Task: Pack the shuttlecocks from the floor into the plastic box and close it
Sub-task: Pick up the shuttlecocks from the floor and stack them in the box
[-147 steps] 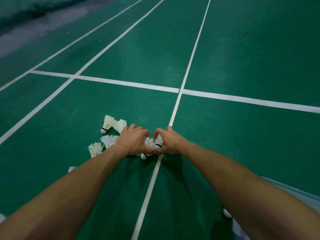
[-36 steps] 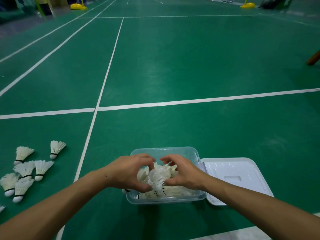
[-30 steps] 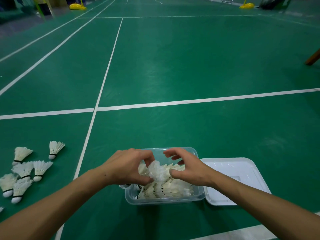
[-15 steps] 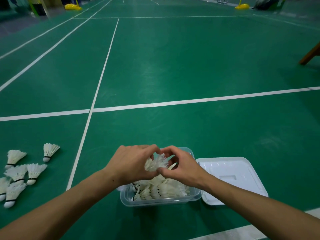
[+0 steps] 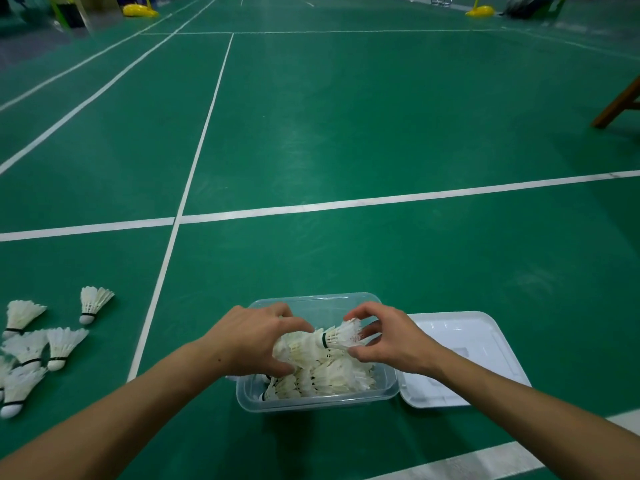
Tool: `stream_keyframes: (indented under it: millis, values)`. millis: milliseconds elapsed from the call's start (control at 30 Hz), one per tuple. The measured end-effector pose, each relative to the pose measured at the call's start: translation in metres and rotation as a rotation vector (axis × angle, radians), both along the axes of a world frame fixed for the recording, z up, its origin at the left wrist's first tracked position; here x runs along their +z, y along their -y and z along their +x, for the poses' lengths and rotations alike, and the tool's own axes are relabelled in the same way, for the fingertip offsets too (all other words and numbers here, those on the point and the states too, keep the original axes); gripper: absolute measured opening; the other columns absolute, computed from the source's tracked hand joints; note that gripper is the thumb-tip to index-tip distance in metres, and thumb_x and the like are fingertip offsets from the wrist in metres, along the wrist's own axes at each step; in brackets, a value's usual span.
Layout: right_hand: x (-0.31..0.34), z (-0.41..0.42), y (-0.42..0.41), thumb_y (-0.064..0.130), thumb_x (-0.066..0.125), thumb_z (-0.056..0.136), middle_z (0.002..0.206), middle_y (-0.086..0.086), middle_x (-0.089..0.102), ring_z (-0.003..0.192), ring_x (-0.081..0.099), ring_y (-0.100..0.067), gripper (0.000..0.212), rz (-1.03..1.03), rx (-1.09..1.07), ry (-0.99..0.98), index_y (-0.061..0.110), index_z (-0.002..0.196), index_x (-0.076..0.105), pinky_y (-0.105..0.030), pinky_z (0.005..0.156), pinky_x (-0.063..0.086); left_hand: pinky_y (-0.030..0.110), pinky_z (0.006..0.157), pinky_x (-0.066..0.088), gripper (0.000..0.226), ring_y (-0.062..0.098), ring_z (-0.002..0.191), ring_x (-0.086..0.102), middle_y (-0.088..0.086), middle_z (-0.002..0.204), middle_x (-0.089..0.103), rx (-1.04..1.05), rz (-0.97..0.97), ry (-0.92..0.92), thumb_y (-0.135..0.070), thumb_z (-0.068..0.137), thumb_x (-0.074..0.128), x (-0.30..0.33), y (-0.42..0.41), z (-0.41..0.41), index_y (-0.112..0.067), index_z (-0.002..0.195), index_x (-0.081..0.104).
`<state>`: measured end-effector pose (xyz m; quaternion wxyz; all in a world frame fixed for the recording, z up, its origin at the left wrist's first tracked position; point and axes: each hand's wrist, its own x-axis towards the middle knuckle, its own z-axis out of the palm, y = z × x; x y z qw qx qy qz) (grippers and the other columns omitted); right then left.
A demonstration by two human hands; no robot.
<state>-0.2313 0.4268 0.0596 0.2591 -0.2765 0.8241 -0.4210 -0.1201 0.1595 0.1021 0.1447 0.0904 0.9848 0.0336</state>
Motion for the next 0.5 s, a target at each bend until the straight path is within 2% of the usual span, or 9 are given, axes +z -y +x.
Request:
stream_keyframes:
  millis: [167, 367, 500]
  values:
    - [0.003, -0.002, 0.008, 0.027, 0.089, 0.075, 0.118, 0.015, 0.069, 0.097, 0.071, -0.012, 0.048, 0.001, 0.052, -0.049, 0.035, 0.118, 0.07, -0.039, 0.082, 0.064, 0.034, 0.073, 0.046, 0.067, 0.013, 0.107, 0.063, -0.017, 0.141, 0.048, -0.028, -0.038, 0.033, -0.077, 0.085, 0.057, 0.0, -0.001, -0.004, -0.066, 0.145, 0.03]
    - [0.006, -0.001, 0.026, 0.027, 0.089, 0.077, 0.118, 0.013, 0.069, 0.096, 0.072, -0.01, 0.051, 0.016, 0.11, -0.079, 0.031, 0.125, 0.071, -0.037, 0.086, 0.064, 0.034, 0.076, 0.049, 0.063, 0.013, 0.108, 0.062, -0.016, 0.138, 0.052, -0.013, -0.045, 0.025, -0.077, 0.086, 0.057, 0.0, 0.003, 0.0, -0.06, 0.143, 0.035]
    - [0.013, -0.001, 0.037, 0.026, 0.088, 0.078, 0.121, 0.016, 0.067, 0.098, 0.069, -0.005, 0.053, 0.017, 0.138, -0.116, 0.031, 0.128, 0.07, -0.03, 0.086, 0.063, 0.033, 0.074, 0.048, 0.06, 0.01, 0.107, 0.06, -0.018, 0.135, 0.054, -0.004, -0.037, 0.017, -0.076, 0.086, 0.056, 0.001, 0.006, 0.004, -0.059, 0.14, 0.037]
